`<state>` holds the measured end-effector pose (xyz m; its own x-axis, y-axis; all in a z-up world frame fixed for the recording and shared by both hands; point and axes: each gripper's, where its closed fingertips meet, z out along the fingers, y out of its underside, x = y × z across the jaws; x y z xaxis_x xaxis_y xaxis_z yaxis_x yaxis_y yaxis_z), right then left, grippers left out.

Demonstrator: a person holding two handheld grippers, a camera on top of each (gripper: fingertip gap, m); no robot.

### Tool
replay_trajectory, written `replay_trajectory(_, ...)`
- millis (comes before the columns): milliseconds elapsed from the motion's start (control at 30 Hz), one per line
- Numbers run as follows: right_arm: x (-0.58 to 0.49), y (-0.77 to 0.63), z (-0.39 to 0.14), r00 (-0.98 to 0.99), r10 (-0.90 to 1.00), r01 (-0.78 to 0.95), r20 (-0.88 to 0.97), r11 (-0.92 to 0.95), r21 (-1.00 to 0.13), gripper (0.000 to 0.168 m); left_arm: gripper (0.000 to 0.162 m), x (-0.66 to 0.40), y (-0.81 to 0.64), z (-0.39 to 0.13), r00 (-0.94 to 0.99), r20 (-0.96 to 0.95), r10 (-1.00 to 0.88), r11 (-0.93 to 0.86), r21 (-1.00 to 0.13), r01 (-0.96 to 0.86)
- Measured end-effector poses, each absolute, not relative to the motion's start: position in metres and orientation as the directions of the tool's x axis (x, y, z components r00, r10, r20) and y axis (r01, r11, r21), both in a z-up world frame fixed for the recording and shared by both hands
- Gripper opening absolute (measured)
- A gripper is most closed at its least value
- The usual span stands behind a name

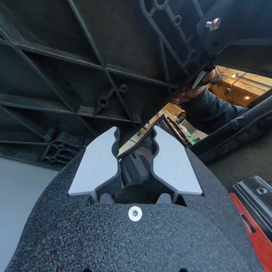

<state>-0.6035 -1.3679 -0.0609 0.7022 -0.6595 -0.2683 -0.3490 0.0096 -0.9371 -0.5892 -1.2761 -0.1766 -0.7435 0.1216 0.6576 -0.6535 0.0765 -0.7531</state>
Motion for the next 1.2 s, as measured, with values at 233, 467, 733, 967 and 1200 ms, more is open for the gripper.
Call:
replay_trajectory(233,-0.603,-1.366,-0.061,0.686,-0.673,-0.374,-0.277,0.001,-0.928,0.084,0.042,-0.594,-1.276,-0.177,-0.738,0.658,0.150,0.091,-0.753,-0.652)
replay_trajectory(467,-0.592,-1.362,-0.061,0.703,-0.654,-0.377,-0.279,-0.010,-0.926,0.084,0.042,-0.589,-1.272,-0.180,-0.742,0.653,0.150,0.078,-0.756,-0.650)
replay_trajectory(733,-0.589,-1.363,-0.060,0.713,-0.641,-0.371,-0.286,0.001,-0.928,0.084,0.042,-0.583,-1.263,-0.193,-0.746,0.657,0.113,0.060,-0.753,-0.655)
replay_trajectory(967,-0.589,-1.362,-0.061,0.715,-0.636,-0.381,-0.291,-0.005,-0.925,0.084,0.042,-0.577,-1.279,-0.237,-0.764,0.645,-0.009,0.199,-0.748,-0.633)
replay_trajectory(1200,-0.589,-1.362,-0.061,0.706,-0.644,-0.390,-0.295,-0.005,-0.921,0.085,0.037,-0.567,-1.294,-0.150,-0.858,0.514,0.026,-0.104,-0.852,-0.513)
